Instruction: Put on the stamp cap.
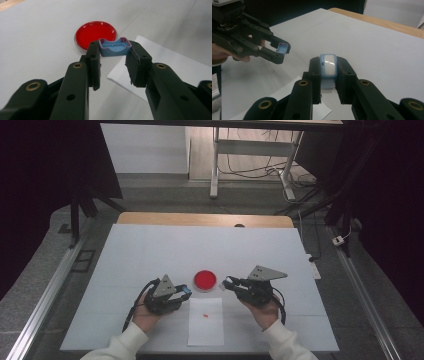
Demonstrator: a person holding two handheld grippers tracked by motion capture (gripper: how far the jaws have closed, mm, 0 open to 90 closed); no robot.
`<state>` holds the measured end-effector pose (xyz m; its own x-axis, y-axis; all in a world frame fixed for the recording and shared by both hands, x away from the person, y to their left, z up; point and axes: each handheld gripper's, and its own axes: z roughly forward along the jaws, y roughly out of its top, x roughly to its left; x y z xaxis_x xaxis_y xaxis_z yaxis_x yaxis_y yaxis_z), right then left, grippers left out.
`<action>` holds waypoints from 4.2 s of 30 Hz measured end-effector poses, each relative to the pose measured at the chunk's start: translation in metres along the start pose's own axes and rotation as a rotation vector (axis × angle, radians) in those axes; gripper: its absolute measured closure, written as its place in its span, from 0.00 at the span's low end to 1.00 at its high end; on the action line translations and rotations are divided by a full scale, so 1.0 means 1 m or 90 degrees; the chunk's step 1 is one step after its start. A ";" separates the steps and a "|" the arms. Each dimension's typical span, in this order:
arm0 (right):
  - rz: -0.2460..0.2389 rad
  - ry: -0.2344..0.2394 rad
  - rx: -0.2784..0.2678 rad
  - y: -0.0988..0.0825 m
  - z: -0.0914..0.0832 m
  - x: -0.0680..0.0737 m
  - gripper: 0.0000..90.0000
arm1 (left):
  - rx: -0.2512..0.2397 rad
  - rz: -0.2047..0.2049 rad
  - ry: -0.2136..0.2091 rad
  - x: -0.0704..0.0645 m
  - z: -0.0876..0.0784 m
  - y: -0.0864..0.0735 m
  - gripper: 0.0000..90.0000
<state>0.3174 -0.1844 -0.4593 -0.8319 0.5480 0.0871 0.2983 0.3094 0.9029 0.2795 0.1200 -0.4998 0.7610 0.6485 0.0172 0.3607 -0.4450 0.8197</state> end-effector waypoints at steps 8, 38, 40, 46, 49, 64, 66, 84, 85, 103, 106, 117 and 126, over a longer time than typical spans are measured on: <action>0.000 -0.004 -0.001 0.000 0.000 0.001 0.84 | 0.002 0.007 -0.009 -0.005 0.011 0.006 0.72; 0.000 0.000 -0.003 0.000 0.001 0.003 0.84 | 0.011 0.029 -0.026 -0.018 0.041 0.021 0.72; -0.001 0.000 -0.004 0.000 0.001 0.003 0.84 | 0.012 0.032 -0.028 -0.019 0.042 0.022 0.72; -0.002 0.001 -0.003 0.000 0.002 0.003 0.84 | 0.012 0.033 -0.029 -0.021 0.045 0.024 0.72; -0.003 0.002 -0.004 0.000 0.002 0.004 0.84 | 0.012 0.034 -0.030 -0.022 0.047 0.024 0.72; 0.006 0.003 -0.008 0.000 0.003 0.006 0.84 | 0.012 0.045 -0.028 -0.028 0.057 0.029 0.72; 0.012 0.005 -0.009 0.000 0.003 0.007 0.84 | 0.012 0.047 -0.029 -0.029 0.058 0.029 0.72; 0.055 -0.001 -0.013 0.001 0.007 0.014 0.84 | 0.000 0.064 -0.017 -0.038 0.066 0.032 0.72; 0.057 -0.001 -0.013 0.001 0.007 0.014 0.84 | -0.001 0.065 -0.016 -0.038 0.066 0.033 0.72; 0.084 -0.005 -0.003 -0.002 0.011 0.013 0.84 | -0.004 0.074 -0.010 -0.040 0.066 0.032 0.72; 0.085 -0.007 -0.001 -0.003 0.011 0.013 0.84 | -0.005 0.074 -0.009 -0.040 0.066 0.032 0.72; 0.092 -0.008 0.002 -0.004 0.012 0.012 0.84 | -0.006 0.077 -0.006 -0.041 0.067 0.032 0.72; 0.099 -0.009 0.006 -0.004 0.013 0.012 0.84 | -0.008 0.083 -0.001 -0.043 0.067 0.031 0.72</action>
<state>0.3122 -0.1693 -0.4676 -0.7685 0.6010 0.2195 0.4274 0.2269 0.8751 0.2938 0.0369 -0.5131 0.8017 0.5847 0.1237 0.2518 -0.5182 0.8174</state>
